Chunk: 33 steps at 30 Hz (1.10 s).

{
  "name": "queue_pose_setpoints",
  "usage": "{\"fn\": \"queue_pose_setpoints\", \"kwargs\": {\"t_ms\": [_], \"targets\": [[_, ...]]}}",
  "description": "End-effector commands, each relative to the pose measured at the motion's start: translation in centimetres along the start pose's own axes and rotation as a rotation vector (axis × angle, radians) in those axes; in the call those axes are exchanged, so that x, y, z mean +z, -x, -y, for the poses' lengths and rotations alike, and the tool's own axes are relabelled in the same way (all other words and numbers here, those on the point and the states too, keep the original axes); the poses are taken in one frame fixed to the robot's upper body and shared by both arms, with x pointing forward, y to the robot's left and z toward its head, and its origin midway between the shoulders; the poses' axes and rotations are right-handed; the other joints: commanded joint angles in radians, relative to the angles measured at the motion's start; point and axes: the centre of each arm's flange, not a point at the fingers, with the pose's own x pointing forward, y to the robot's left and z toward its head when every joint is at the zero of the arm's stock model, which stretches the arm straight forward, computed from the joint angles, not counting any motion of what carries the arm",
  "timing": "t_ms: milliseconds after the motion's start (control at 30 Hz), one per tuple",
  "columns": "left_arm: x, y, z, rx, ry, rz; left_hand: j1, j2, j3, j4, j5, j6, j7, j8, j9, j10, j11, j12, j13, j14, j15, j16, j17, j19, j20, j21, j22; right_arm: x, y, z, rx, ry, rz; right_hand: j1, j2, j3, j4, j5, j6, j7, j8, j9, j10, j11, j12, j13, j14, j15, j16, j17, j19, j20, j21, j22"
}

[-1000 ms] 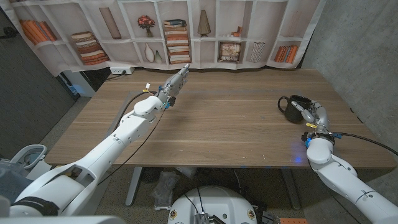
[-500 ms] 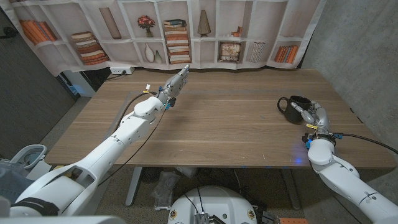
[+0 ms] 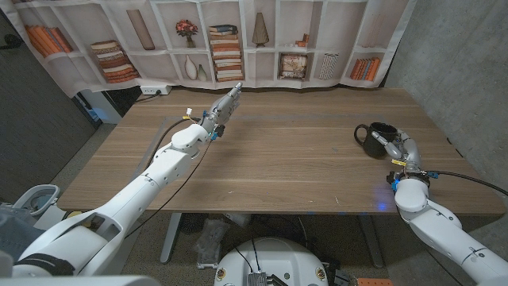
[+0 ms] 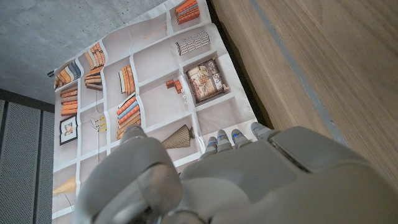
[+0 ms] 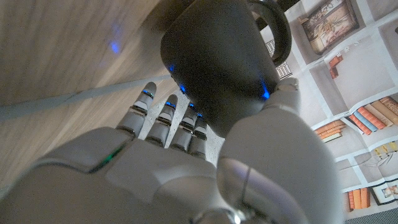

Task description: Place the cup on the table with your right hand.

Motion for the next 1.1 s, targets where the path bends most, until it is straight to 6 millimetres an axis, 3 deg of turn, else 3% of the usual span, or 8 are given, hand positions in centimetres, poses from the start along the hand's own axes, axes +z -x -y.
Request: {"fn": "queue_pose_setpoints", "kwargs": {"t_ms": [33,467,733,867,967,1100], "targets": [[0.3,0.2,0.0,-0.002,-0.006,0.002,0.006,0.007,-0.004,0.003,-0.003,0.002,0.003,0.003,0.002,-0.007,0.003,0.004,0.005,-0.032,-0.003,0.003,0.002,-0.055,-0.029,0.005,0.004,-0.1,0.2,0.0,0.017,0.001,-0.013,0.084,0.095,0.006,0.015,0.006,0.052,-0.073,-0.014,0.000,-0.025,0.010,-0.011,0.001,-0.020,-0.016,-0.002,0.002,-0.004,0.016,-0.004,0.004],[0.0,0.3,0.0,-0.004,0.000,0.001,0.007,0.008,-0.005,0.003,-0.003,0.002,0.002,0.003,0.002,-0.006,0.001,0.004,0.005,-0.031,-0.001,0.003,0.002,-0.056,-0.029,0.005,0.004,0.2,0.5,0.8,0.026,0.020,-0.040,0.058,0.086,-0.011,0.025,0.017,-0.039,-0.064,-0.066,-0.009,-0.121,0.044,-0.049,0.002,-0.090,0.022,-0.001,0.003,-0.040,0.048,-0.005,0.005],[-0.1,0.3,0.0,-0.002,0.002,-0.003,0.007,0.009,-0.006,0.003,-0.004,0.002,0.000,0.003,0.002,-0.006,0.000,0.004,0.005,-0.032,-0.002,0.003,0.002,-0.057,-0.026,0.004,0.004,0.0,0.5,1.0,0.037,0.029,-0.045,0.049,0.087,-0.016,0.029,0.021,-0.065,-0.063,-0.080,-0.012,-0.154,0.050,-0.061,0.002,-0.118,0.034,-0.001,0.003,-0.052,0.057,-0.004,0.006],[-0.1,0.4,0.1,-0.002,0.001,-0.001,0.008,0.009,-0.007,0.003,-0.004,0.003,0.000,0.003,0.002,-0.006,0.001,0.004,0.005,-0.031,-0.002,0.003,0.002,-0.057,-0.025,0.004,0.004,0.1,0.5,1.2,0.047,0.038,-0.048,0.044,0.085,-0.020,0.030,0.024,-0.099,-0.060,-0.094,-0.014,-0.184,0.063,-0.072,0.003,-0.148,0.043,-0.004,0.003,-0.062,0.063,-0.004,0.006],[-0.1,0.4,0.1,0.000,0.003,0.000,0.008,0.009,-0.007,0.003,-0.004,0.003,0.001,0.003,0.002,-0.006,0.000,0.004,0.005,-0.031,-0.002,0.003,0.002,-0.057,-0.025,0.004,0.004,0.2,0.5,1.3,0.051,0.043,-0.046,0.040,0.083,-0.024,0.032,0.028,-0.124,-0.058,-0.103,-0.016,-0.207,0.089,-0.079,0.003,-0.166,0.051,-0.002,0.002,-0.072,0.069,-0.004,0.006],[-0.1,0.4,0.2,-0.003,0.002,-0.001,0.008,0.009,-0.008,0.003,-0.004,0.003,0.000,0.003,0.002,-0.006,0.000,0.004,0.005,-0.031,-0.002,0.003,0.002,-0.057,-0.024,0.004,0.004,0.4,0.6,1.6,0.047,0.044,-0.050,0.036,0.081,-0.027,0.033,0.030,-0.138,-0.059,-0.107,-0.018,-0.227,0.095,-0.085,0.003,-0.180,0.060,-0.002,0.002,-0.075,0.071,-0.003,0.006]]}}
